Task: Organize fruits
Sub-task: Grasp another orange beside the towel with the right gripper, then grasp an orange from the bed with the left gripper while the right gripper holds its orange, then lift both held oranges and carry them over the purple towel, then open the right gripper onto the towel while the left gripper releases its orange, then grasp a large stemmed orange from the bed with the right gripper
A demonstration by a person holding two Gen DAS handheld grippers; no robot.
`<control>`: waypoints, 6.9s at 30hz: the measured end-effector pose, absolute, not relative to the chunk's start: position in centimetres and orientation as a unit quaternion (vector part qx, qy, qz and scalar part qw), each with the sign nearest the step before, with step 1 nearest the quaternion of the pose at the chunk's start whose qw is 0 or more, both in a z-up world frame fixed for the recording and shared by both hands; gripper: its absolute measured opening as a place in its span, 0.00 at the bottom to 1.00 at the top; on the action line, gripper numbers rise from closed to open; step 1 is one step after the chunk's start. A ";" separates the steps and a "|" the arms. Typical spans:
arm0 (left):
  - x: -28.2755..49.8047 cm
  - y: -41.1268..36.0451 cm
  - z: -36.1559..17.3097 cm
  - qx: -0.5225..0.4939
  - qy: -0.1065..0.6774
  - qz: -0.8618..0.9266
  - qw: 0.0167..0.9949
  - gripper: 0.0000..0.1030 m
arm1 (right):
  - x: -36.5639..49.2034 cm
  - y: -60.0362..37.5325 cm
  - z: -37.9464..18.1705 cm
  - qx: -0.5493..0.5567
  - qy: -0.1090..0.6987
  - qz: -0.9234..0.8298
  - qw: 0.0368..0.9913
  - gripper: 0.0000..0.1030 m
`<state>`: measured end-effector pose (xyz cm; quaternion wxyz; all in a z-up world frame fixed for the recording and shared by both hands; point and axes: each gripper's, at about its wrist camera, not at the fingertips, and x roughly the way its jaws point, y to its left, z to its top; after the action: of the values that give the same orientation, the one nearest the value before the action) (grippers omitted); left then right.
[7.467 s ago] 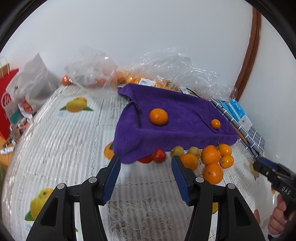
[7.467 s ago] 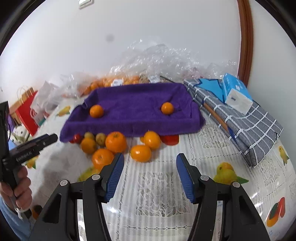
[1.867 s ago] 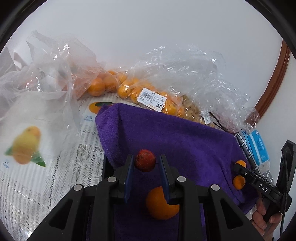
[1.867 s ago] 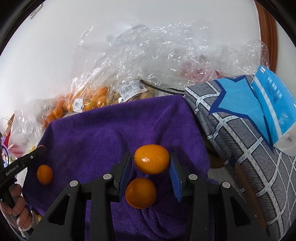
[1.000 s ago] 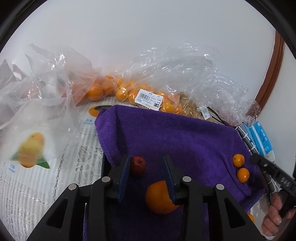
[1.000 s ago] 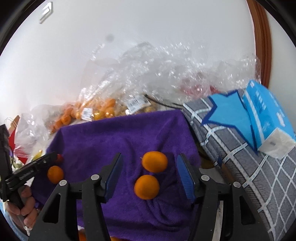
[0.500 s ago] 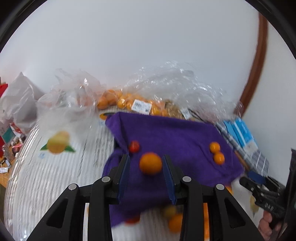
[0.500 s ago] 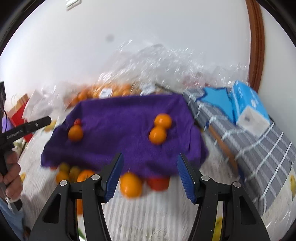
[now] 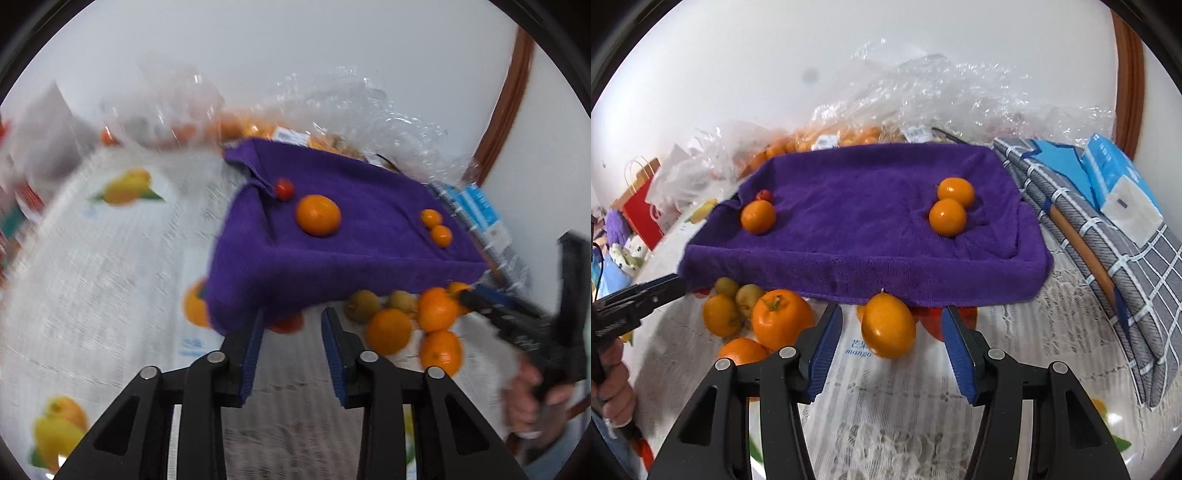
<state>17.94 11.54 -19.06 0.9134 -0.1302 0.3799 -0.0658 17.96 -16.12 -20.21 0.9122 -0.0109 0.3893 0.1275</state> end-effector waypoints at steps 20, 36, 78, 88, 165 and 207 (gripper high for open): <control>17.6 10.0 -19.5 -0.128 0.388 -0.115 0.905 0.29 | 17.7 -15.5 -20.8 -0.039 0.393 0.145 0.907 0.31; 18.5 4.2 -19.8 -0.057 0.420 -0.126 0.897 0.40 | 16.7 -17.8 -20.5 0.000 0.390 0.135 0.911 0.31; 15.0 5.6 -17.0 -0.078 0.288 -0.096 0.950 0.33 | 15.6 -18.8 -19.6 0.048 0.347 0.167 0.921 0.31; 14.5 6.1 -15.8 -0.071 0.276 -0.071 0.956 0.33 | 15.7 -19.6 -19.2 0.071 0.352 0.143 0.923 0.31; 26.0 9.7 -17.6 -0.082 0.354 -0.028 0.931 0.33 | 25.0 -19.4 -19.5 0.032 0.374 0.071 0.924 0.37; 21.3 13.2 -14.1 -0.150 0.292 -0.028 0.944 0.66 | 10.8 -12.1 -17.0 0.015 0.382 0.101 0.919 0.59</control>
<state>21.31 13.18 -14.12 0.9441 -0.1505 0.2920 -0.0279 10.79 -12.10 -17.00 0.9185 0.0150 0.3819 0.1009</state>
